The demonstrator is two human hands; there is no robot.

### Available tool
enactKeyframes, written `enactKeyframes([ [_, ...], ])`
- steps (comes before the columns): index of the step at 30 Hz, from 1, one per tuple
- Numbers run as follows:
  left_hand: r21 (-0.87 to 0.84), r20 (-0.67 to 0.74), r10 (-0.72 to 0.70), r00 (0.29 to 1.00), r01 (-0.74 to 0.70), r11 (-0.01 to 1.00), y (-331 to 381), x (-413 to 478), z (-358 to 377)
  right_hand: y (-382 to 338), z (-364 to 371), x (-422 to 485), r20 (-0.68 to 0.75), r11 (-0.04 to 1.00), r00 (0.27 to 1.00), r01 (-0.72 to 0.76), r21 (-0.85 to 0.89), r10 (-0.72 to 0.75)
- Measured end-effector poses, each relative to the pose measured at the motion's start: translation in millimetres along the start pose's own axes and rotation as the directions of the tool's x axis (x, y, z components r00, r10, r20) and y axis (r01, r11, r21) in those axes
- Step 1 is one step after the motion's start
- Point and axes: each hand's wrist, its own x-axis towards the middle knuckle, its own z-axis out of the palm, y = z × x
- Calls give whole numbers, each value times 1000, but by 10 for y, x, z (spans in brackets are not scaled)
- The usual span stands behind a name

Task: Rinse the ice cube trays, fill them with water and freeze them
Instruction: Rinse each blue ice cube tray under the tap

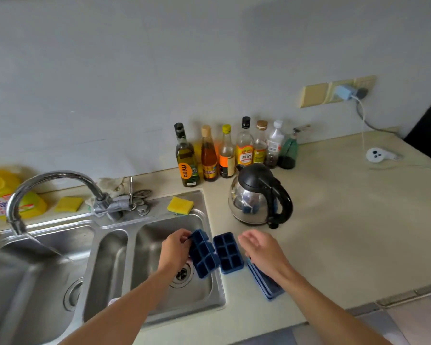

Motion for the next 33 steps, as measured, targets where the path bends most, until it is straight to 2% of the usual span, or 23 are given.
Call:
enactKeyframes([
  [4,65,42,15,999,-18,998,105,83,273,203,-257,-56,-130,985,989,43,-166,-65],
  [7,159,94,24,995,-39,987,185,184,437,369,-351,-78,-163,952,982,45,-304,-98],
  [14,360,186,18,982,-86,929,254,389,675,562,-388,-187,-63,867,998,-23,-499,-10],
  [18,481,242,65,968,-178,858,174,429,727,468,-330,-185,-24,845,999,-46,-533,39],
  [21,542,263,132,956,-260,799,92,418,743,440,-256,-188,24,785,995,-59,-616,94],
  [25,561,285,196,938,-329,760,33,394,752,441,-169,-192,50,644,991,-44,-764,128],
  [28,539,264,155,952,-279,795,45,380,730,442,-143,-191,45,582,992,-32,-813,117],
  [33,483,168,143,975,-208,850,92,245,613,454,-156,-200,6,599,998,-32,-800,61],
])
